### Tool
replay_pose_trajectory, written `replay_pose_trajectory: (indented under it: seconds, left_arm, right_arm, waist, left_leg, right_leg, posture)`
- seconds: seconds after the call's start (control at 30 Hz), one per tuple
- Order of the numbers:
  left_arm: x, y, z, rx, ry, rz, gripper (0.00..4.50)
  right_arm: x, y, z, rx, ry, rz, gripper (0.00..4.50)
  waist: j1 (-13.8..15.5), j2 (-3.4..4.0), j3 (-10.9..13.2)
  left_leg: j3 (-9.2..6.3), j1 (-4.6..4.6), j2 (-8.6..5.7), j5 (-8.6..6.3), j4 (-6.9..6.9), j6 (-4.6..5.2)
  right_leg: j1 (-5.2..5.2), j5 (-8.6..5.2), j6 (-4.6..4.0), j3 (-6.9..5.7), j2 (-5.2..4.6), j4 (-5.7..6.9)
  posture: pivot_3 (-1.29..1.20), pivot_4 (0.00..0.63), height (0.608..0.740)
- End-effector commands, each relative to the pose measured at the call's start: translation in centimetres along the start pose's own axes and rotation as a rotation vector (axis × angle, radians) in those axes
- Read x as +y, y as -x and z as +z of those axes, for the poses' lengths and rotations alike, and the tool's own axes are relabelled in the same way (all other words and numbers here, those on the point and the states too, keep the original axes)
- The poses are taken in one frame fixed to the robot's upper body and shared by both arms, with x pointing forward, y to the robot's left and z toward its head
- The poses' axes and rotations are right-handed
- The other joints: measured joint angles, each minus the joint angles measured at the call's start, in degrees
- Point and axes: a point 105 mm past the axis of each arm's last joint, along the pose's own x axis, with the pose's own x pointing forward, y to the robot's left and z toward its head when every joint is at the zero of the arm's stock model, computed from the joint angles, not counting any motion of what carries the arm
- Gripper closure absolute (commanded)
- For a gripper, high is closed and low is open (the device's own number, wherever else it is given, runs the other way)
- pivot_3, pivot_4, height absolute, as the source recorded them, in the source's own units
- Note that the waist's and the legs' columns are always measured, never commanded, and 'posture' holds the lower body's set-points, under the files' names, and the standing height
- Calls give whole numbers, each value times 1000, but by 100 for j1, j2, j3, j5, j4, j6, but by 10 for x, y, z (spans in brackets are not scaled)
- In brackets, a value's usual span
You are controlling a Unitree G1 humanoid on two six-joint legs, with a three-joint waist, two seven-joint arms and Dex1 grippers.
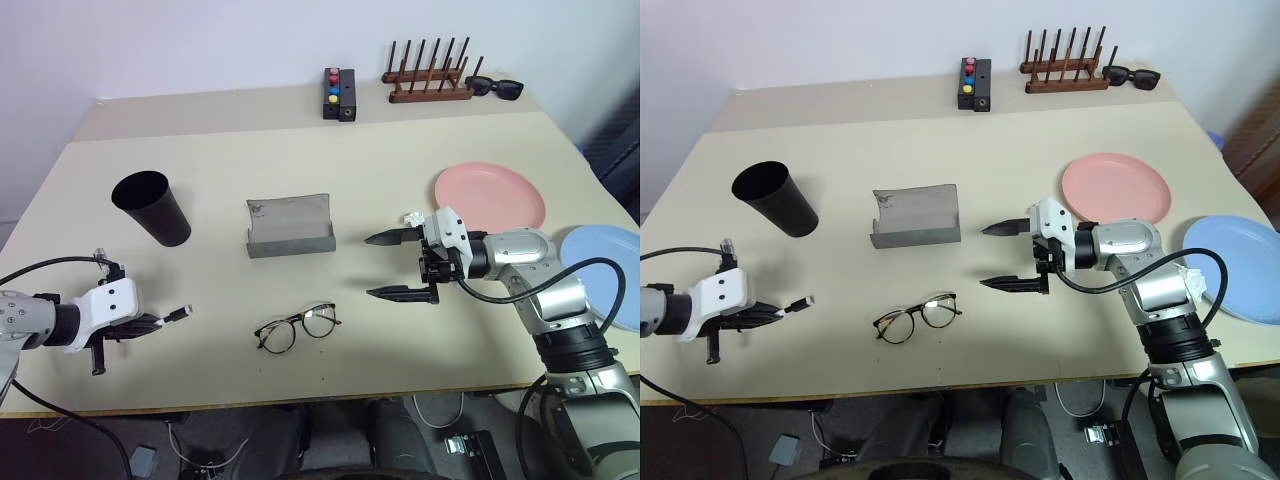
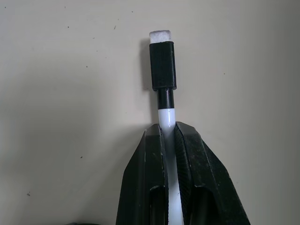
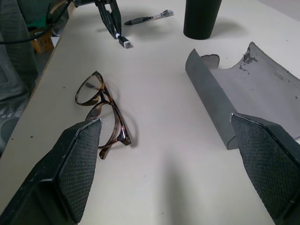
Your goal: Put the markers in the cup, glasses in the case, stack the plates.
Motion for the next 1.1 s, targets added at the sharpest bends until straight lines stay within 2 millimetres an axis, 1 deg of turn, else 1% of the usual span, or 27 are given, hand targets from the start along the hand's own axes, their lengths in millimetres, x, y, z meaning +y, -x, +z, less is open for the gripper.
replay_pose_trajectory:
  seconds: [0.03,0.13,0.17,0.23,0.27,0.3,0.37,0.47,0.57,0.67,0.8,0.9,0.93,1.03,1.1]
  left_arm:
    - [11,5,14,-79,4,100,4476]
    - [15,5,29,-143,-45,159,4476]
    - [14,3,48,-223,-82,193,4476]
    - [12,2,74,-339,-116,246,4476]
    - [15,2,86,-400,-119,300,4476]
    - [19,2,95,-453,-121,355,4476]
    - [25,3,107,-516,-116,436,4476]
    - [34,0,117,-570,-71,530,4476]
    - [43,-4,129,-657,-14,621,4476]
    - [58,-12,144,-754,110,683,4476]
    - [69,-13,155,-826,180,721,4476]
    - [76,-6,164,-906,219,742,4476]
    - [82,-2,165,-922,232,772,4476]
    - [98,15,169,-1000,281,856,4476]
    - [108,28,168,-1043,298,924,4476]
  right_arm:
    - [-4,0,10,-18,58,-1,0]
    - [-4,0,9,-18,60,-6,0]
    - [-5,-1,9,-20,57,-12,0]
    - [-6,-2,10,-23,53,-18,0]
    - [-5,-3,10,-28,48,-19,0]
    - [-5,-4,10,-32,45,-20,0]
    - [-7,-4,10,-38,45,-30,0]
    - [-14,-5,12,-65,54,-73,0]
    - [-26,-6,21,-141,70,-127,0]
    - [-32,-13,40,-247,82,-129,0]
    - [-36,-22,58,-327,95,-115,0]
    - [-36,-28,67,-349,107,-82,0]
    - [-37,-30,69,-355,110,-74,0]
    - [-38,-33,71,-367,119,-54,0]
    - [-39,-35,69,-367,117,-49,0]
  waist:
    - [10,-1,1]
    - [9,-8,3]
    - [6,-8,3]
    - [9,-9,3]
    - [6,-9,2]
    - [8,-10,3]
    - [7,-12,2]
    - [-9,-14,1]
    - [-8,-14,1]
    - [4,-16,1]
    - [-3,-26,-5]
    - [-10,-26,-5]
    - [-16,-26,-5]
    - [-23,-27,-5]
    - [-25,-28,-6]
  left_leg:
    - [0,0,0,0,0,0]
    - [0,-1,0,2,4,-3]
    - [0,-2,0,2,4,-4]
    - [2,-3,0,5,4,-9]
    - [1,-5,0,7,5,-13]
    - [2,-5,0,11,5,-20]
    - [1,-6,0,15,7,-26]
    - [1,-6,1,18,6,-31]
    - [3,-5,0,18,7,-31]
    - [3,-6,0,19,12,-32]
    - [1,-6,-1,20,18,-33]
    - [1,-7,-1,20,18,-33]
    - [1,-7,-1,20,18,-33]
    - [-1,-7,-1,22,20,-35]
    - [-2,-7,-1,22,21,-36]
  right_leg:
    - [0,0,0,0,0,0]
    - [1,0,0,0,0,-2]
    - [1,0,0,0,0,-2]
    - [1,0,0,0,-2,-5]
    - [1,0,0,0,-2,-6]
    - [2,1,0,1,-2,-7]
    - [1,1,0,0,-1,-6]
    - [0,1,0,0,0,-5]
    - [0,1,1,1,0,-5]
    - [0,1,1,1,0,-3]
    - [2,2,1,-1,1,-2]
    - [0,2,1,-1,1,-3]
    - [0,2,1,-1,1,-3]
    - [0,2,1,-2,3,-2]
    - [0,2,1,-2,2,-1]
  posture:
    - [0,150,740]
    - [0,150,740]
    - [0,150,740]
    - [0,150,740]
    - [0,150,740]
    - [0,150,740]
    - [0,150,740]
    - [0,150,740]
    - [0,150,740]
    - [0,150,740]
    - [0,150,740]
    - [0,150,740]
    - [0,150,740]
    - [0,150,740]
    - [0,150,740]
